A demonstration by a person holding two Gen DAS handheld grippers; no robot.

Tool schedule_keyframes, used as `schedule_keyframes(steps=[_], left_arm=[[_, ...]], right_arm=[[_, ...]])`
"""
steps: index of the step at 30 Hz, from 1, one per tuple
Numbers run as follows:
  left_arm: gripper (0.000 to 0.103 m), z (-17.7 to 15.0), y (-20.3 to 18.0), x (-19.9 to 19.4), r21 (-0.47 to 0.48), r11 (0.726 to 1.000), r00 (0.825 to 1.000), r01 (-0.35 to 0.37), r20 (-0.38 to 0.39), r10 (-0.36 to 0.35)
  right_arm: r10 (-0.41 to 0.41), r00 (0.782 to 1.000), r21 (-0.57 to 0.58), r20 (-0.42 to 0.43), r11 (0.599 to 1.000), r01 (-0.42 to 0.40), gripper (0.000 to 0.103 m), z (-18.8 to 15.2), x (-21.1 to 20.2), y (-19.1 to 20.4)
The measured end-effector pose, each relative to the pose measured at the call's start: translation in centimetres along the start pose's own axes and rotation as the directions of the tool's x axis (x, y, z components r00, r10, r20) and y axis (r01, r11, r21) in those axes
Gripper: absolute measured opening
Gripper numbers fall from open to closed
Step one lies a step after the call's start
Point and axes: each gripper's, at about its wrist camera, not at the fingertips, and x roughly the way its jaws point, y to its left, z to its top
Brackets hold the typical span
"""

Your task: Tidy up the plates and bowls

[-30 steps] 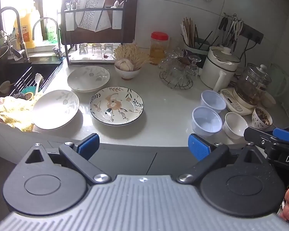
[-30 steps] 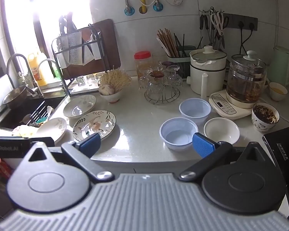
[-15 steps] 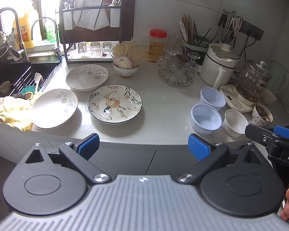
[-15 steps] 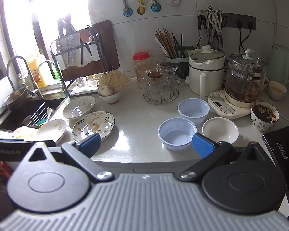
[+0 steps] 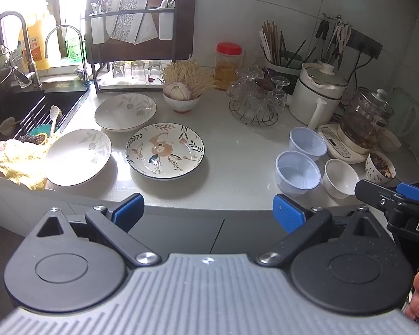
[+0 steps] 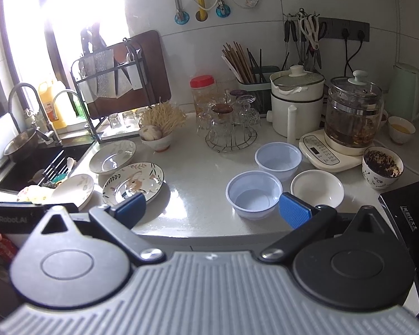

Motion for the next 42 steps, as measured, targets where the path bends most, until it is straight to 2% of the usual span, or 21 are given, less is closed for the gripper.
schedule_keyframes(steps=[7, 10, 32, 42], left_arm=[[0.1, 0.0, 0.0, -0.1, -0.001, 1.0, 1.0, -0.002, 0.001, 0.002], [0.1, -0.1, 0.0, -0.1, -0.004, 1.0, 1.0, -0.002, 0.001, 0.002], [0.1, -0.7, 0.9, -0.5, -0.025, 1.0, 1.0, -0.012, -0.01, 0.012], [0.1, 1.1, 3.1, 2.0, -0.034, 0.999, 1.0, 0.01, -0.017, -0.011]], right_arm=[[0.006, 1.0, 0.01, -0.001, 1.0, -0.006, 0.103, -0.1, -0.1, -0.3], [-0.016, 1.0, -0.018, -0.014, 1.0, 0.016, 0.103, 0.0, -0.1, -0.2], [0.051, 0.999, -0.003, 0.0, 0.999, -0.051, 0.103, -0.3, 0.3, 0.5], [0.02, 1.0, -0.011, -0.002, 1.0, -0.02, 0.103, 0.7, 2.5, 2.3]])
